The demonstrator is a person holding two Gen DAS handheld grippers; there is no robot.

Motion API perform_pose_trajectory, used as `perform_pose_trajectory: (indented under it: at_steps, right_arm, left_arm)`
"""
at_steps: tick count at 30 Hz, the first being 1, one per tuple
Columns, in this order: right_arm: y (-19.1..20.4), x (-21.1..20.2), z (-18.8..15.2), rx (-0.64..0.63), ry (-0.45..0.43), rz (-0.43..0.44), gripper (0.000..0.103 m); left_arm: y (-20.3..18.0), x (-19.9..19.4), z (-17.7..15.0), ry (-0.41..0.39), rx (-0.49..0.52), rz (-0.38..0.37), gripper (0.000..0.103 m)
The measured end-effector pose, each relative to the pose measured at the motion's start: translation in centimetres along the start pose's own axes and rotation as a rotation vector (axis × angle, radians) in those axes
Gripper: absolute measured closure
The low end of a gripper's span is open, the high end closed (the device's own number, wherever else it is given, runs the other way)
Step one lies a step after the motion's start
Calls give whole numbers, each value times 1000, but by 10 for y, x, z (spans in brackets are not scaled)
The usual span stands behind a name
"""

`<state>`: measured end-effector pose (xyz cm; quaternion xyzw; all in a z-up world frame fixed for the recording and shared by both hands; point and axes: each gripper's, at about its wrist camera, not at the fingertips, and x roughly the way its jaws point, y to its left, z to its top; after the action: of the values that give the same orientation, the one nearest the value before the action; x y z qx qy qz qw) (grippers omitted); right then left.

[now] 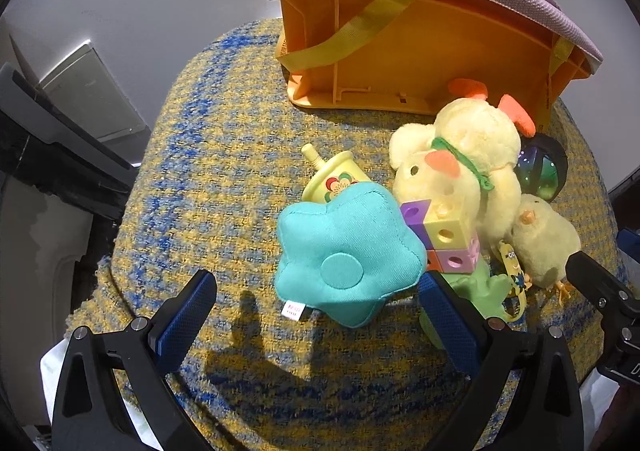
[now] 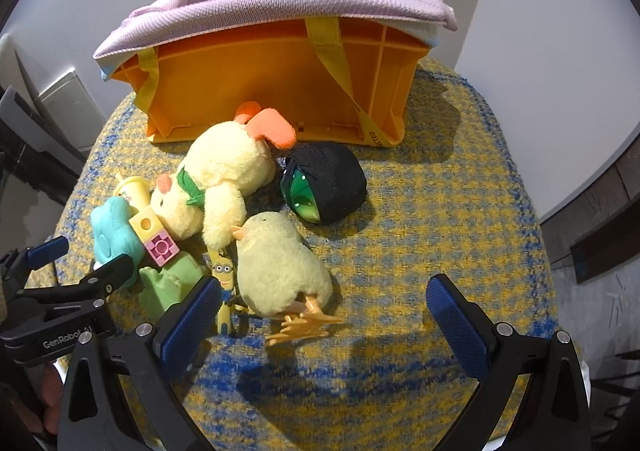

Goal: Organize objects
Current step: 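Move the left tool to the teal star plush while the right tool approaches the yellow chick, then close the left tool on the teal star while the right tool grasps the yellow chick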

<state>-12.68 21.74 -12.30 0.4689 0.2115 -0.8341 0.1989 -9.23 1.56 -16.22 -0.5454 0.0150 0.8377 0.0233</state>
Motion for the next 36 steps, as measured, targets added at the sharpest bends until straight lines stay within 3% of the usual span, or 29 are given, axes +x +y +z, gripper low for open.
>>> perform_pose_trajectory:
  at_steps: [17, 21, 23, 25, 36]
  right_arm:
    - [4, 37, 7, 0, 72, 45, 4]
    - [4, 45, 3, 11, 102, 87, 24]
    - [3, 46, 2, 17, 106, 108, 33]
    - [3, 45, 1, 17, 105, 132, 44]
    - [3, 22, -13, 15, 67, 122, 46]
  left_arm:
    - [6, 26, 8, 25, -15, -54, 2]
    - [7, 25, 7, 14, -11, -77, 10]
    - [8, 25, 7, 13, -10, -100, 24]
    - [8, 25, 6, 15, -5, -107, 26]
    - [20, 15, 2, 9, -27, -98, 29]
